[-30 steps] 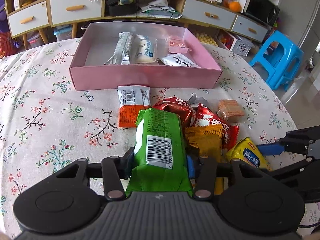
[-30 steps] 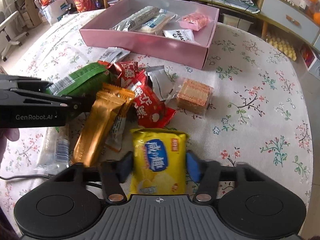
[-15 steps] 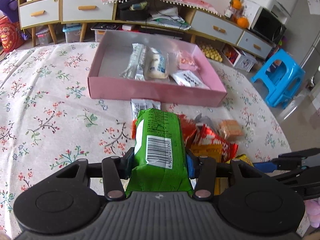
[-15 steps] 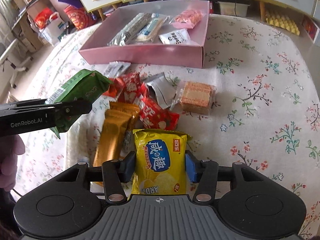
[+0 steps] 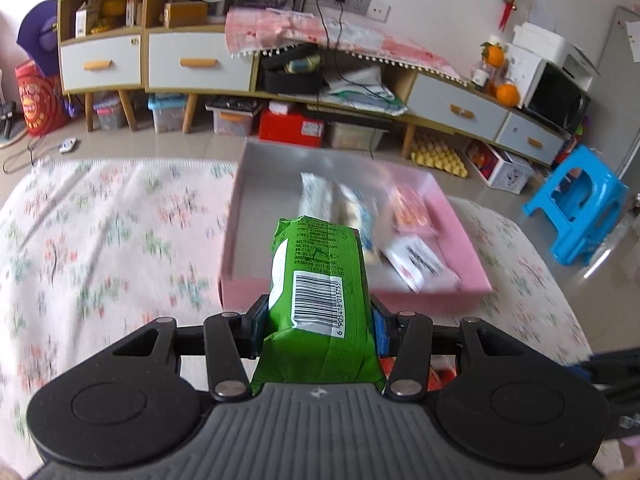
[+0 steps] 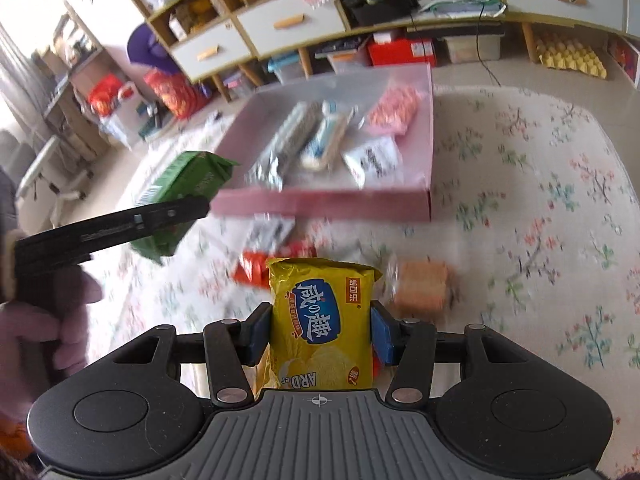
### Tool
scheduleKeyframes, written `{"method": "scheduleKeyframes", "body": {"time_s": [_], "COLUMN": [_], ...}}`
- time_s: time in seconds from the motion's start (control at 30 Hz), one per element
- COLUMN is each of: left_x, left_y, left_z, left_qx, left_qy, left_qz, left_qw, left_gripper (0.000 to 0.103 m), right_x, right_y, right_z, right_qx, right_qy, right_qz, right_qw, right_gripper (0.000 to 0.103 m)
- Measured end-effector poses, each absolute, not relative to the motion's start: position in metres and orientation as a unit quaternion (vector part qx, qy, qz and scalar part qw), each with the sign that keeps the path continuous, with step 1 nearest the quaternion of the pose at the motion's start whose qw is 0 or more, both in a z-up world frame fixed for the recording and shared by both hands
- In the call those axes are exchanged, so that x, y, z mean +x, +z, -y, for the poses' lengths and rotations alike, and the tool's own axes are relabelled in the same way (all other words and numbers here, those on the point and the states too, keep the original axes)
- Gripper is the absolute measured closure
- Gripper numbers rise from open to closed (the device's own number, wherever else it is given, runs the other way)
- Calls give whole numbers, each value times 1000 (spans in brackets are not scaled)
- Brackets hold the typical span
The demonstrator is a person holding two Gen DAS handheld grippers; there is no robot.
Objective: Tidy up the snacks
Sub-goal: 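Carry both held bags over the pink box, then lower both bags into the box and open both tools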
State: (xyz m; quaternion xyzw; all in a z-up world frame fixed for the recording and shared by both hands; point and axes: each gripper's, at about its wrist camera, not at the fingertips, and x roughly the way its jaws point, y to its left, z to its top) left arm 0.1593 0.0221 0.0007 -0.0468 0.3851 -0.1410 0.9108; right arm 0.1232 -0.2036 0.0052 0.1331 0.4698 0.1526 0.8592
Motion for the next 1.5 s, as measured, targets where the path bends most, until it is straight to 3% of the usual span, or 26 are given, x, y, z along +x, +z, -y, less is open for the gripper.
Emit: {"method": "scheduleKeyframes", "body": {"time_s": [0.53,0.7,1.17,1.3,1.37,1.5], "left_x": [222,214,204,199,196,193], "left_y": [-20,-23,-14,-13,-12,-13], "left_z": [-21,-26,-32,-30,-30,-30], "left_qx": [-42,-52,-59,-52,-47,-46], "left_qy": [-117,-120,-144,-146,-145,-141], "left_qz": [-349,-340,-353,-356,-357,-365], "left_qw": [929,931,923,922,921,919], "left_gripper": [57,45,34,31,28,23], "right_x": [168,191,251,252,250,242], "right_y": [0,-1,-5,-7,-6,1], "right_z": [209,211,189,184,184,182], "right_qx": [197,214,216,227,235,221], "right_qy": [113,94,47,48,44,48], "right_qz": [-432,-426,-409,-396,-401,-405], "right_qw": [873,874,885,888,884,886], "right_gripper": [53,53,53,48,39,36]}}
